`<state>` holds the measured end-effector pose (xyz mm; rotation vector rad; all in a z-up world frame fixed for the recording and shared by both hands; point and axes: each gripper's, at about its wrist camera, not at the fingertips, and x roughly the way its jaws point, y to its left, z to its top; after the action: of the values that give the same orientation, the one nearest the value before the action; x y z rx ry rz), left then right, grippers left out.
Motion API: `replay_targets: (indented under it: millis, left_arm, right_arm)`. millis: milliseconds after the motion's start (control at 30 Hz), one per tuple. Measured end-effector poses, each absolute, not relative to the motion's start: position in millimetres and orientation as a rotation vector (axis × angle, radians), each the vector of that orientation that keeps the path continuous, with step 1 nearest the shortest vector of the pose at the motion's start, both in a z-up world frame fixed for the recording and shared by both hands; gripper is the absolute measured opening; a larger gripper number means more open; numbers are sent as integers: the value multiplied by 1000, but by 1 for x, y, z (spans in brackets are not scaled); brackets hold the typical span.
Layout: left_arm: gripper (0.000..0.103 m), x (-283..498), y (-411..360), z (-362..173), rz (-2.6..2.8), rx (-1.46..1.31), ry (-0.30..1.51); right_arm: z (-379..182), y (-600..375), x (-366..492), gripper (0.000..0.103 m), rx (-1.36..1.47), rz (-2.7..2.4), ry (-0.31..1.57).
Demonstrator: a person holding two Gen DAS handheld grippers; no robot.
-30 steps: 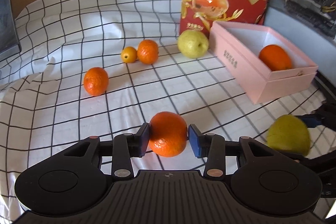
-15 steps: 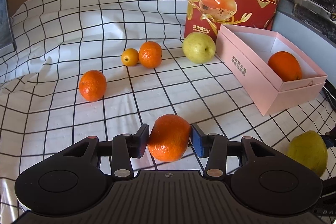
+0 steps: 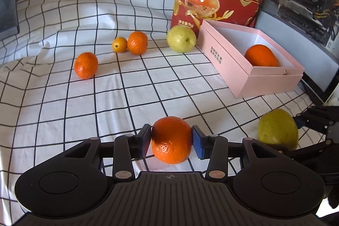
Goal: Organize fruits
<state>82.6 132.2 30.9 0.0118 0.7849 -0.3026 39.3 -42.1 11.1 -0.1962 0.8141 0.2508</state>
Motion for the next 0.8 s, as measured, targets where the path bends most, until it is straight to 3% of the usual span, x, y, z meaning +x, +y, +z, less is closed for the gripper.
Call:
replay_targets:
  millis: [233,367,800]
  left_arm:
    - [48,91,127,34,-304,11,816]
    - [48,94,121,34,-318,24,822]
    - [51,97,124,24,-337,7,867]
  right_arm:
    - [17,-59,30,63,-146,250,809]
    - [24,-75,19,69,-128,231,787]
    - [22,-86,28,69,-68,177,793]
